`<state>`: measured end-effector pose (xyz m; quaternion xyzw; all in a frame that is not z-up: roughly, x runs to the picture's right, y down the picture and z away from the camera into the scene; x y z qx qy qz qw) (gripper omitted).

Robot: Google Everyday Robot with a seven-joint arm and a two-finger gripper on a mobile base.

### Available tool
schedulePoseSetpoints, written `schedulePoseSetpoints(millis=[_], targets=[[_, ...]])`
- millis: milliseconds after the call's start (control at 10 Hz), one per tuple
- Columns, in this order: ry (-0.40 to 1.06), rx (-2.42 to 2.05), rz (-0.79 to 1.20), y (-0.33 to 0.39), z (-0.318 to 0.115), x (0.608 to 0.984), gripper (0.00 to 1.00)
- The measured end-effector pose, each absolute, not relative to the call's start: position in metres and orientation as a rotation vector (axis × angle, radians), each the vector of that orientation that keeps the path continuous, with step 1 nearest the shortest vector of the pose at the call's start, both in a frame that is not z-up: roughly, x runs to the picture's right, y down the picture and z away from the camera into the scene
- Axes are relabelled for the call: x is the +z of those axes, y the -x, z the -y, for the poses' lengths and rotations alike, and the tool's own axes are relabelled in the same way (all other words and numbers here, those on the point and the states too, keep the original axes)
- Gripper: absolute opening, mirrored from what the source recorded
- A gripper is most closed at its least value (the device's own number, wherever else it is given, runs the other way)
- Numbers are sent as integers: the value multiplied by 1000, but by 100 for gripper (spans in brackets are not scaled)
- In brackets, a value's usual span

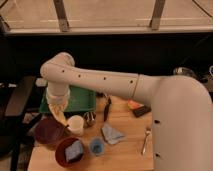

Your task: Place banana in purple bowl

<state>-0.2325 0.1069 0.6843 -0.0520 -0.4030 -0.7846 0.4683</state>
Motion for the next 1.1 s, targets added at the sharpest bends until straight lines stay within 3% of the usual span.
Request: schedulePoseSetpoints(millis=[200, 600, 800, 1100], targets=[[66, -1924, 1025, 250, -113, 686, 11], [8, -1893, 1075, 271, -133, 697, 56], [10, -1878, 1092, 275, -143, 703, 74], [18, -1844, 1119, 279, -159, 712, 80]])
